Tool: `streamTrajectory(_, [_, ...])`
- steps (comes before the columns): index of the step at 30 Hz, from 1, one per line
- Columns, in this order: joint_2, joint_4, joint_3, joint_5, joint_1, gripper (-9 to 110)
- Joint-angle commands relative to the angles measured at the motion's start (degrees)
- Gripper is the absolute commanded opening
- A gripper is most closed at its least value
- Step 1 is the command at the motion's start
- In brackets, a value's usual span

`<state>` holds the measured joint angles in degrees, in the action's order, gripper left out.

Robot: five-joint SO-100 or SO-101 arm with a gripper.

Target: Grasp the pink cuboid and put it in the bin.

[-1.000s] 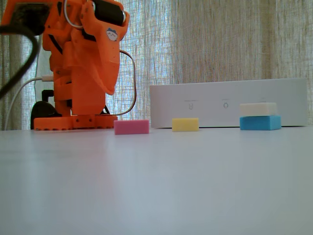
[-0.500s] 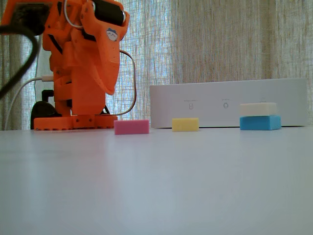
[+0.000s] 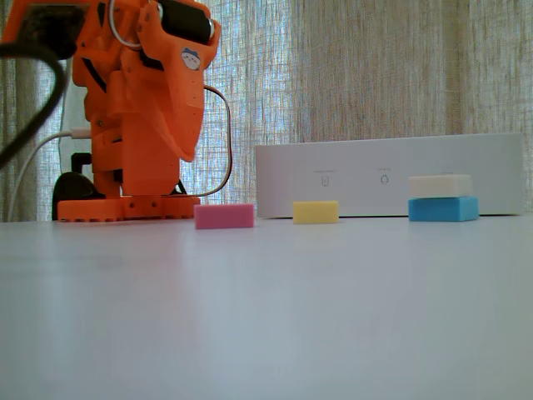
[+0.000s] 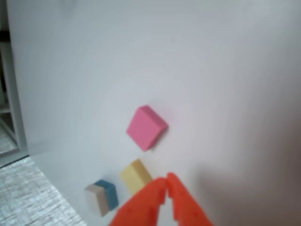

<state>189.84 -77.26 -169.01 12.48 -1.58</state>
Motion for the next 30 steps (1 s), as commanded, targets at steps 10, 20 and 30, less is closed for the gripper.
streamTrajectory(10, [-23.73, 9.4, 16.08, -0.88, 0.7, -7])
streamTrajectory(20, [-60.56, 3.34, 60.91, -29.62, 5.98, 29])
streamTrajectory(30, [-84.9, -16.0, 76.2, -40.52, 6.86, 40])
